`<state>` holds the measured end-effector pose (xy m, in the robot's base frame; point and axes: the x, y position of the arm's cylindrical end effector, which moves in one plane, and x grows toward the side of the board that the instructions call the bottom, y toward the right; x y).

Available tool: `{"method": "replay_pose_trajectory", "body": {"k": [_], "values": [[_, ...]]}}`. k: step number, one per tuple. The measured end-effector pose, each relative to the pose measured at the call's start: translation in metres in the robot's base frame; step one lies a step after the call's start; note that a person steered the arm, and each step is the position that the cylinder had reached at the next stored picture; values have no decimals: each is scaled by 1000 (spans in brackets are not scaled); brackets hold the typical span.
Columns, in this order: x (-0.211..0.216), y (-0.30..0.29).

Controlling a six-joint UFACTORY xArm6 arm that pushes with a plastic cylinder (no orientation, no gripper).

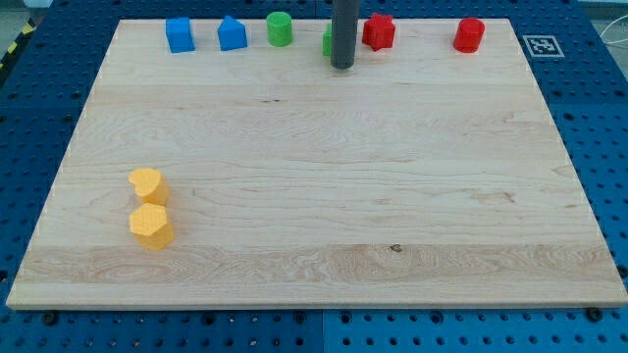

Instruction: Point at the yellow heart

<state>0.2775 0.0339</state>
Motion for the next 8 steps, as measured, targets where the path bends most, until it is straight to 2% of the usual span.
{"method": "replay_pose_trajectory", "body": {"k": [1, 3, 8], "values": [[-15, -11], [-22, 4], [110, 13]]}}
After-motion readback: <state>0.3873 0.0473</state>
